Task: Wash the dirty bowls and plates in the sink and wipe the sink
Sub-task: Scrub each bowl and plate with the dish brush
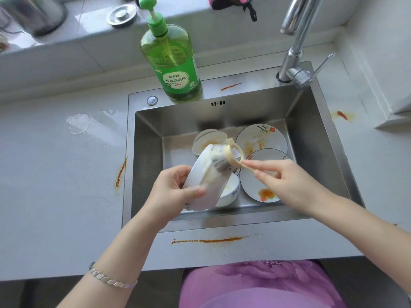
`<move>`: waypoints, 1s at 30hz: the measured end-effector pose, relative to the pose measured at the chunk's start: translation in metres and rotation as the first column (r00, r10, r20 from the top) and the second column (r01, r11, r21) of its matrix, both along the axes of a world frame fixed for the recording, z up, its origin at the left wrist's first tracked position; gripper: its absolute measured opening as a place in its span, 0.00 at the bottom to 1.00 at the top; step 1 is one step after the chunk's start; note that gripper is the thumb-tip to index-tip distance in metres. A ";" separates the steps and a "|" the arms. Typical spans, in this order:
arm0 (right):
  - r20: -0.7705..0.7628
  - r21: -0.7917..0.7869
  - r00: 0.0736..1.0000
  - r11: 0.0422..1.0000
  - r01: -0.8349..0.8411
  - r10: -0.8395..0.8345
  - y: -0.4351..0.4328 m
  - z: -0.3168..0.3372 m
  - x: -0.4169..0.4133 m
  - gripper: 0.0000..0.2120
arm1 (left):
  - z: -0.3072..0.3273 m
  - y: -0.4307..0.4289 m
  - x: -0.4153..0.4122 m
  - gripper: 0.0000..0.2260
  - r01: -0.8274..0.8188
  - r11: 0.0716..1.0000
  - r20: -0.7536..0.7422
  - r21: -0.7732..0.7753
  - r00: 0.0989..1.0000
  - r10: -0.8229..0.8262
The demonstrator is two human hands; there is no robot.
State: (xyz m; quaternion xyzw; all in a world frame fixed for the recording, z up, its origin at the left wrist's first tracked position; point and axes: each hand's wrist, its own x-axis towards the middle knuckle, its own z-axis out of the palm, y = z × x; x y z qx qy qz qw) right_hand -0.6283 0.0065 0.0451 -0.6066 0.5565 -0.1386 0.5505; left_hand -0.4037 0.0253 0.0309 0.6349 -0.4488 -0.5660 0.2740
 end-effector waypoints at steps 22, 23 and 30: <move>-0.093 -0.077 0.991 0.991 -0.107 0.099 -0.012 0.015 0.009 0.14 | 0.000 -0.003 0.011 0.10 0.082 0.996 0.004 -0.026 0.997 -0.082; -0.083 -0.048 0.995 0.997 -0.062 0.058 -0.021 0.011 0.006 0.14 | 0.002 -0.002 0.012 0.10 0.103 0.994 0.003 -0.030 0.995 -0.103; 0.048 0.258 0.990 0.960 0.112 -0.129 -0.024 -0.019 -0.010 0.15 | 0.003 0.004 0.024 0.12 -0.040 0.995 -0.241 -0.094 0.970 0.016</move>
